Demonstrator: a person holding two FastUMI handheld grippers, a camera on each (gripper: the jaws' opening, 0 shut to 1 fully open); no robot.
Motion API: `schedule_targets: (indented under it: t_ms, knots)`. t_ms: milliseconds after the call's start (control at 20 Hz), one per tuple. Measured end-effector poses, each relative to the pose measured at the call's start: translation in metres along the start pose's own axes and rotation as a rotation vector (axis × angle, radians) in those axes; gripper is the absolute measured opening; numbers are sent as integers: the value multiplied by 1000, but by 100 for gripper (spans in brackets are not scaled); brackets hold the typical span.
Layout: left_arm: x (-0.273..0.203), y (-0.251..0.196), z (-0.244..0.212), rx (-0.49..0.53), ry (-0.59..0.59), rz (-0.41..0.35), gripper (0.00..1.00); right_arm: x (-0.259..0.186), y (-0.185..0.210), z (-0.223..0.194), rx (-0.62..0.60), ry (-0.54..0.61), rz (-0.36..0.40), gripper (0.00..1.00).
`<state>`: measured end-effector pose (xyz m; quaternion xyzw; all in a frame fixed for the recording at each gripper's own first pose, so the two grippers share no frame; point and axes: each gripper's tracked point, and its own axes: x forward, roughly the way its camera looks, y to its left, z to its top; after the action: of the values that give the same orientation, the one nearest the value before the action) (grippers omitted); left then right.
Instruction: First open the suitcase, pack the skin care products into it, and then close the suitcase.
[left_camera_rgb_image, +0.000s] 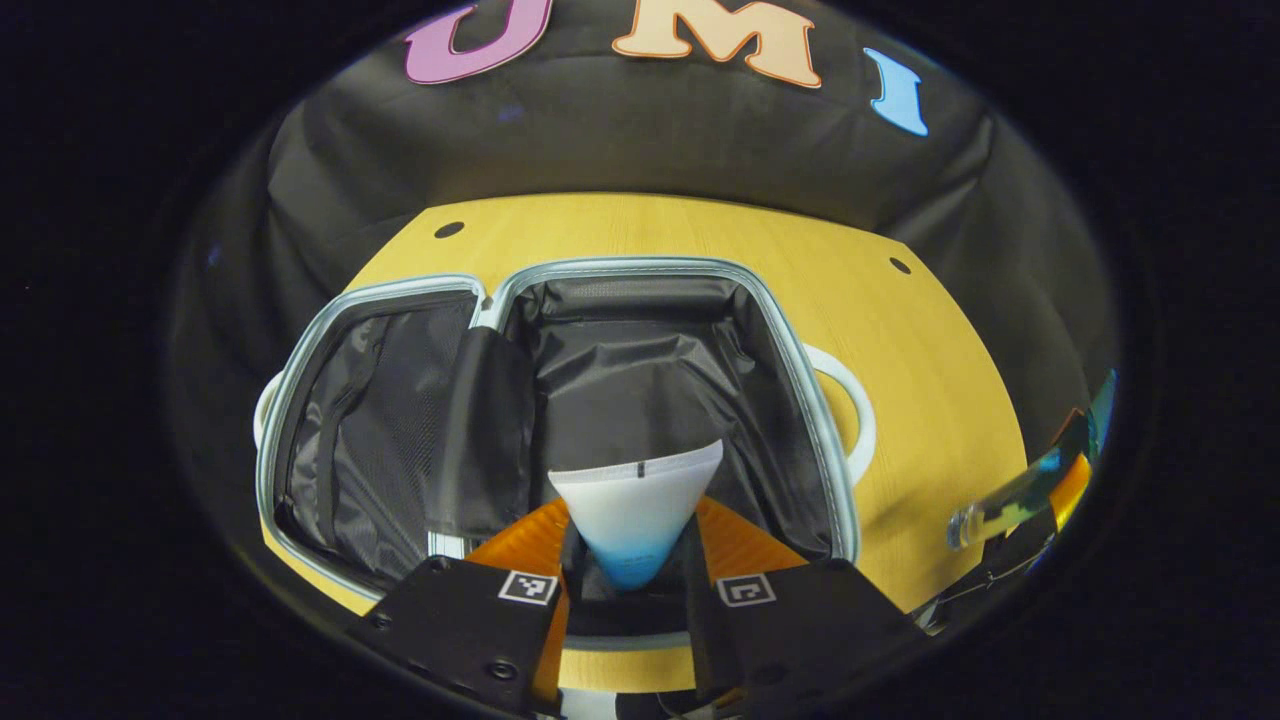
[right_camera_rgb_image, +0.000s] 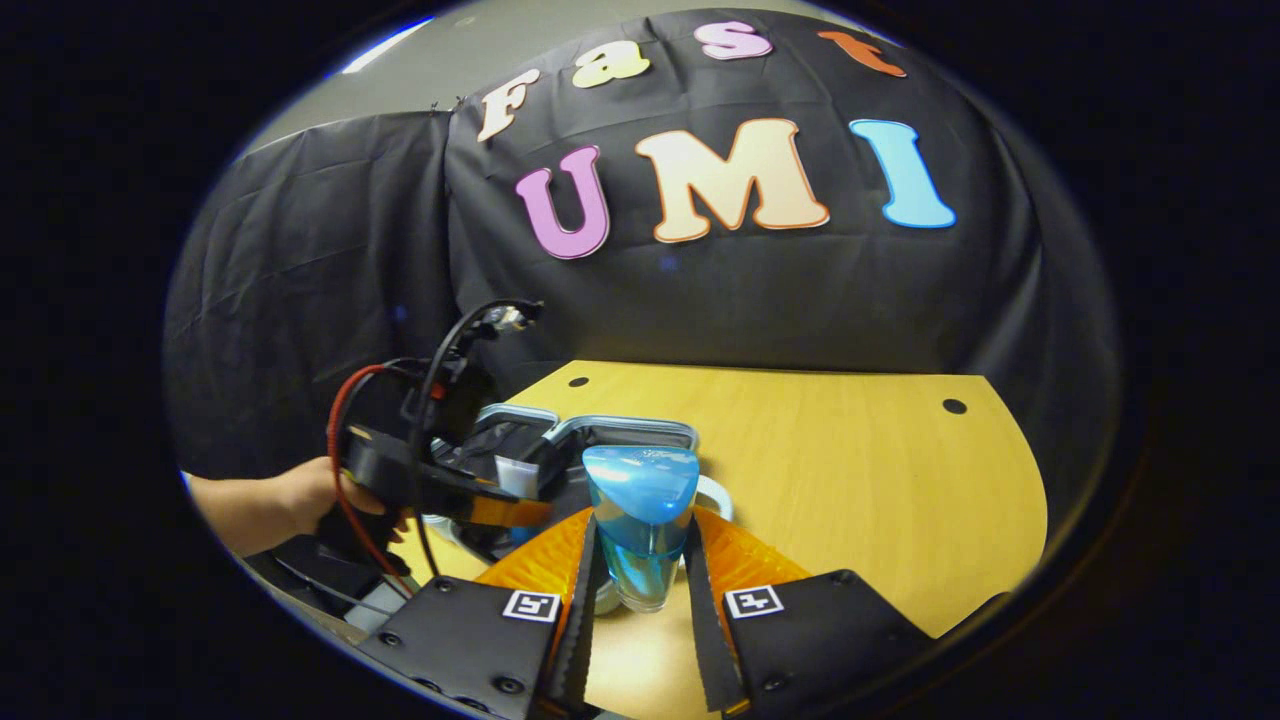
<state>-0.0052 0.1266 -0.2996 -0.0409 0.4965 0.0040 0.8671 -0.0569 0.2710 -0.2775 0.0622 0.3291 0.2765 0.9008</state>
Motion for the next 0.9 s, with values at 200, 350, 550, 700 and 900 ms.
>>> schedule_targets:
  t_ms: [200,350,550,700,900]
  knots:
    - [9,10,16,43,-48,-21,65,23,34,-10,6,49,14,43]
    - [3,28,29,64,-94,-22,82,41,48,-15,16,79,5,45]
    - [-16,67,45,30,-150,-6,82,68,60,-29,38,141,-15,43]
    - [-28,108,46,-13,-165,34,82,89,67,-45,60,195,-30,43]
    - [-43,159,40,-73,-169,84,82,114,70,-60,59,243,-71,45]
